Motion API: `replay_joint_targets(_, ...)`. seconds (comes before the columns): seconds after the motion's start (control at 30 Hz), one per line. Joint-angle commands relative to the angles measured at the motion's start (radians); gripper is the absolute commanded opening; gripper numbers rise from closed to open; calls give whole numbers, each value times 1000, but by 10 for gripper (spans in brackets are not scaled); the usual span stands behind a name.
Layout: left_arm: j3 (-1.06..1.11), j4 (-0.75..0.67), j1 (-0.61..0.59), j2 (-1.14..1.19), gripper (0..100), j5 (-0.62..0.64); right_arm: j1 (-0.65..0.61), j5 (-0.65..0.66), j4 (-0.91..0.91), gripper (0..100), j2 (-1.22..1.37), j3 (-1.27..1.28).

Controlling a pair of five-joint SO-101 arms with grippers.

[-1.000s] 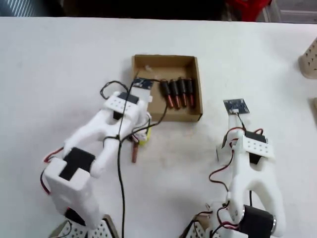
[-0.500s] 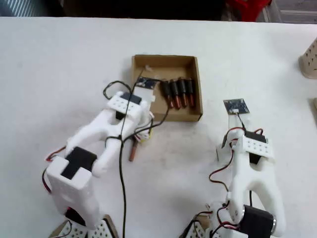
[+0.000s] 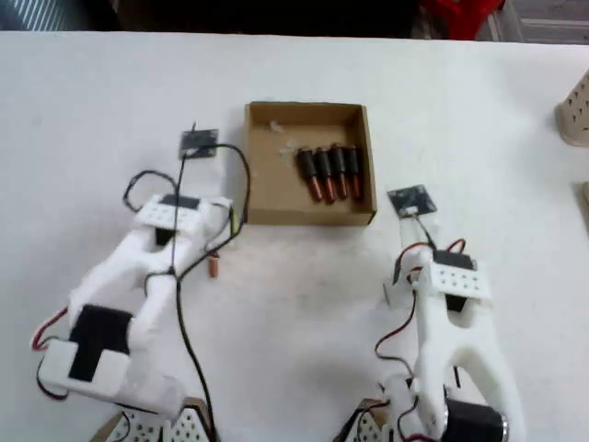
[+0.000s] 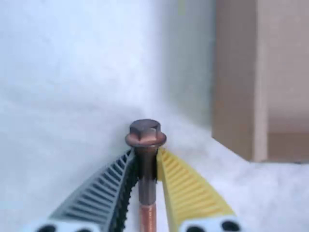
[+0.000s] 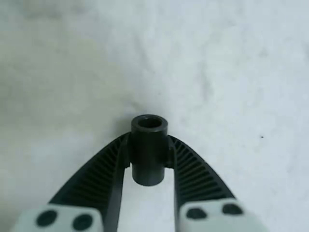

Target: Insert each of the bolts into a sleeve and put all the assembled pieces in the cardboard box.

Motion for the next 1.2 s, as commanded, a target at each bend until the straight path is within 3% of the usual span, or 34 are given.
replay_joint_targets(0.0, 83, -138, -41, -117, 23, -14, -61, 3, -7, 18, -154, 57)
replay_joint_targets(0.13, 98, -153, -39, -122, 23, -14, -116, -6, -13, 18, -321, 135)
replay_joint_targets(0.37, 103, -152, -39, -122, 23, -14, -231, -184, -174, 17, -587, 281)
replay_joint_targets(0.63, 103, -153, -39, -122, 23, -14, -401, -195, -219, 17, -905, 431)
replay_joint_targets(0.83, 103, -153, -39, -122, 24, -14, -493, -196, -444, 17, -1113, 606)
replay_joint_targets(0.97, 103, -153, -39, -122, 24, -14, -555, -215, -484, 16, -1135, 609)
replay_joint_targets(1.1, 101, -153, -39, -122, 24, -14, -610, -394, -573, 16, -1086, 609)
replay_joint_targets(1.17, 100, -153, -39, -122, 24, -14, -619, -419, -662, 16, -1036, 609)
